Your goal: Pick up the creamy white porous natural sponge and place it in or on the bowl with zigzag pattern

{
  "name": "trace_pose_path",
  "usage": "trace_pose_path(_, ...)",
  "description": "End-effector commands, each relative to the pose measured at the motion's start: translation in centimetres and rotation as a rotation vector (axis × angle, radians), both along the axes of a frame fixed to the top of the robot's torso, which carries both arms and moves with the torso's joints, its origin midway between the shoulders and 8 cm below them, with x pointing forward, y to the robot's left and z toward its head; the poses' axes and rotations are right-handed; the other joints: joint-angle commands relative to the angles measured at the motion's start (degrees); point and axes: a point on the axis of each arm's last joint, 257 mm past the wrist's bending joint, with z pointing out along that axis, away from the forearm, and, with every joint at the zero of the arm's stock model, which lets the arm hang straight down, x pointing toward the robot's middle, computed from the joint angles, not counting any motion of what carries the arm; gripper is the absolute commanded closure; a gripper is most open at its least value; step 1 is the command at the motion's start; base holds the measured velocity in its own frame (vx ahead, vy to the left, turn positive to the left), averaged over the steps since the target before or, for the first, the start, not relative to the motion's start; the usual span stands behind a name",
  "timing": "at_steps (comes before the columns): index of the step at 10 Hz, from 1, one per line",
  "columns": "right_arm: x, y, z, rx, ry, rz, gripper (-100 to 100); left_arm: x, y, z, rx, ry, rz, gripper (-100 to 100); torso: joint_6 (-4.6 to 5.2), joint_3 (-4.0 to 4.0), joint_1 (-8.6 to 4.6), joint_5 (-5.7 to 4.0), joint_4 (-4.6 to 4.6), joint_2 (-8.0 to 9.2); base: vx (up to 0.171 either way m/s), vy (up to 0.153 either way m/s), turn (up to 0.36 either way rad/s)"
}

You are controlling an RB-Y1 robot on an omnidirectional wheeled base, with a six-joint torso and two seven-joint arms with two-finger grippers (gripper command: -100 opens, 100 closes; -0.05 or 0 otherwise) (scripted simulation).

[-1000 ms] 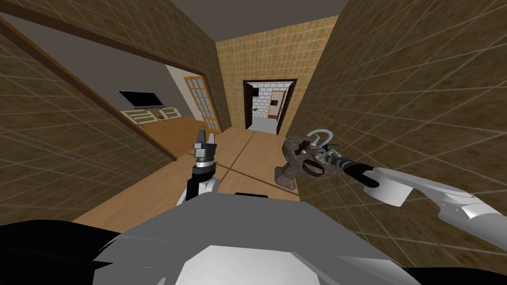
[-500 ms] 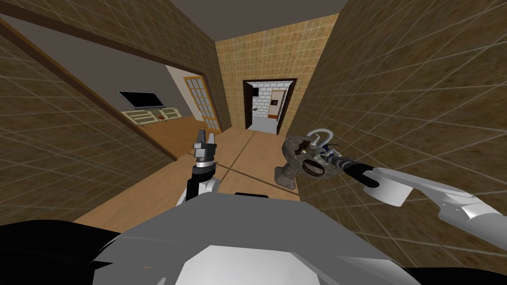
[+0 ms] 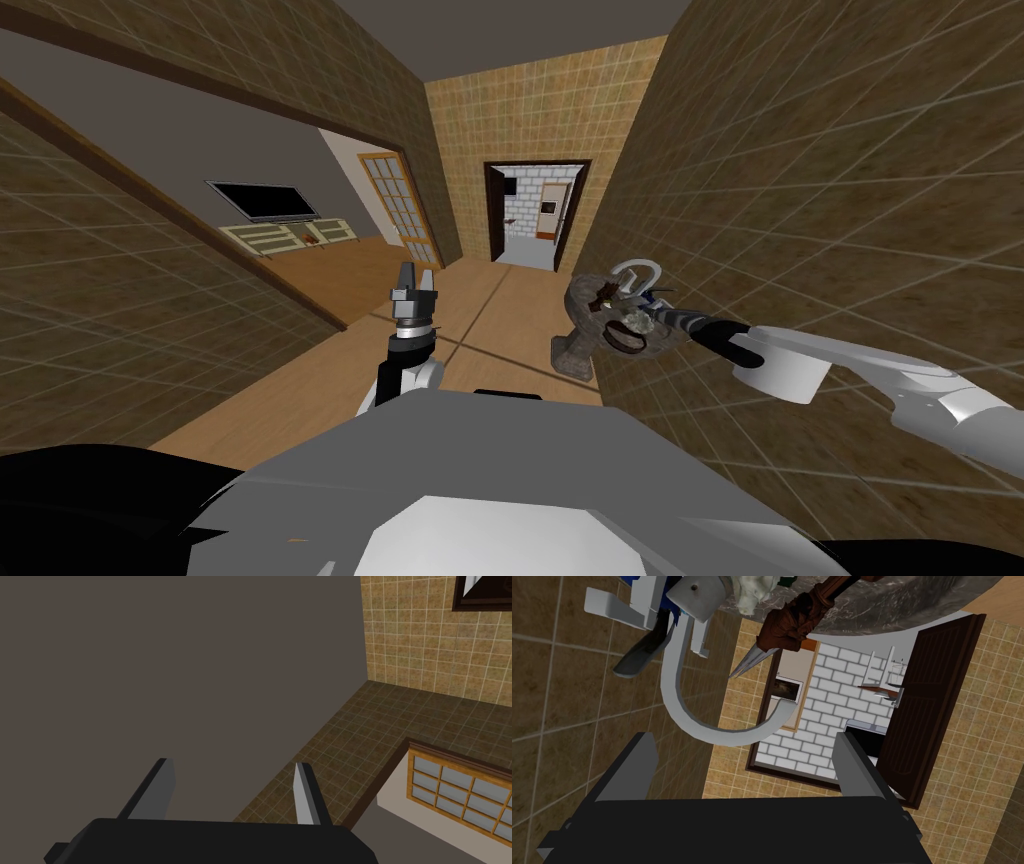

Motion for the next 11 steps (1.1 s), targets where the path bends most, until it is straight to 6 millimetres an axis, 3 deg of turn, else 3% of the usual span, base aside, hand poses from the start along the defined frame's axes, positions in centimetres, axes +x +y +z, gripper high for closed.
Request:
trace_pose_path(1,0.6,1.4,0.7,0.004,0.006,0.019,-100,0.0,0.0,0.0,0.000,0.000,0.000,0,0.00,0.00,0.00,0.00,0.00,0.00,0.040,-0.039,-0.145)
trace_pose_path(4,1.3,3.2,1.6,0.009,0.016,0.042,-100,0.0,0.0,0.0,0.000,0.000,0.000,0,-0.01,-0.01,0.00,0.00,0.00,-0.01,0.032,-0.036,-0.077)
trace_pose_path(5,1.1,2.9,1.5,0.008,0.015,0.039,-100,0.0,0.0,0.0,0.000,0.000,0.000,0,0.00,0.00,0.01,0.00,0.00,0.00,0.013,-0.014,-0.011)
trace_pose_path(6,1.1,2.9,1.5,0.009,0.014,0.038,0,0.0,0.0,0.0,0.000,0.000,0.000,0,-0.01,0.02,0.05,0.00,0.00,0.05,0.000,0.000,0.000)
trace_pose_path(11,1.1,2.9,1.5,0.009,0.014,0.038,0,0.0,0.0,0.0,0.000,0.000,0.000,0,-0.01,0.07,0.12,0.02,0.02,0.12,0.000,0.000,0.000)
